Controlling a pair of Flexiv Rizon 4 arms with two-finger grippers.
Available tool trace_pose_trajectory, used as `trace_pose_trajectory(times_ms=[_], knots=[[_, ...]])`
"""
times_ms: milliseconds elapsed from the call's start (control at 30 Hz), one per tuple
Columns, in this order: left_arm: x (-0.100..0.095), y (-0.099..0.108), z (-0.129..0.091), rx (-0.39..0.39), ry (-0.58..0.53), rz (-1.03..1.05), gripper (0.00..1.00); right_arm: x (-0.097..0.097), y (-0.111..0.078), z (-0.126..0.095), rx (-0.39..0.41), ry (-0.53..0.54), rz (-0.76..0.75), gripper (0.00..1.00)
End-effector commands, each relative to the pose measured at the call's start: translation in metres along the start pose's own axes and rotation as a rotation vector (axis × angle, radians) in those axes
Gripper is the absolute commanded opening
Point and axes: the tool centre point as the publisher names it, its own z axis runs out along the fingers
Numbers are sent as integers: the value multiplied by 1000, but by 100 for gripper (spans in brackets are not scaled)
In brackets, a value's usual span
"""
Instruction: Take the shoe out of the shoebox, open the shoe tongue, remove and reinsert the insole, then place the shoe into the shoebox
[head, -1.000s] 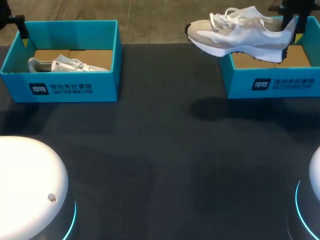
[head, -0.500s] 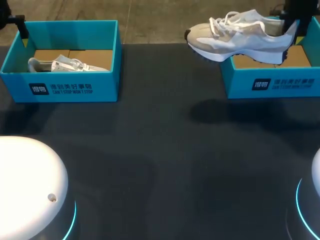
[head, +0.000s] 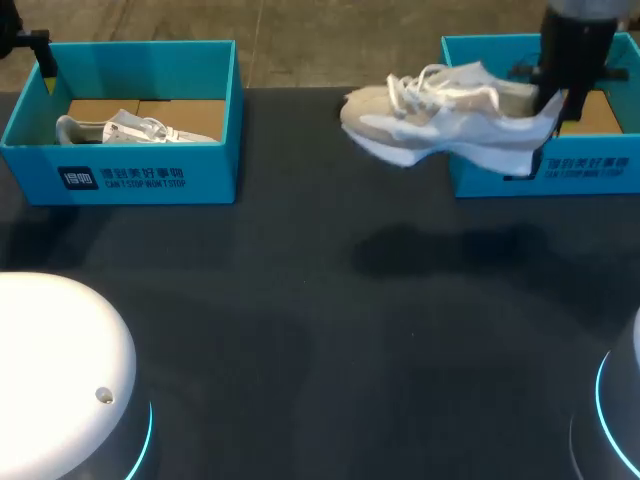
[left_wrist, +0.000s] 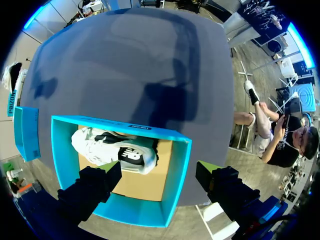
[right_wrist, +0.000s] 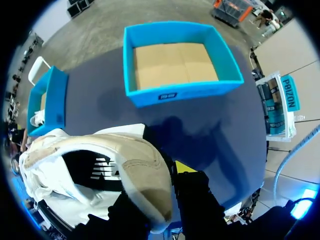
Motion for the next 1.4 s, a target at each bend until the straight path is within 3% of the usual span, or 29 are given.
trace_pose_trajectory(times_ms=[33,167,833,1167,1400], knots=[[0,-2,0,-3,2,-1,100,19,-22,12,-33,-19,3,0],[0,-2,0,-3,2,-1,100,32,-41,19,-30,-12,2,0],[0,-2,0,-3,2,-1,100,32,-41,19,-30,-12,2,0],[0,-2,0,-3,2,-1,100,64,-106,48,-37,20,-12,0],[0,-2,0,-3,2,-1,100,94,-133,74,-23,-39,-31,0]])
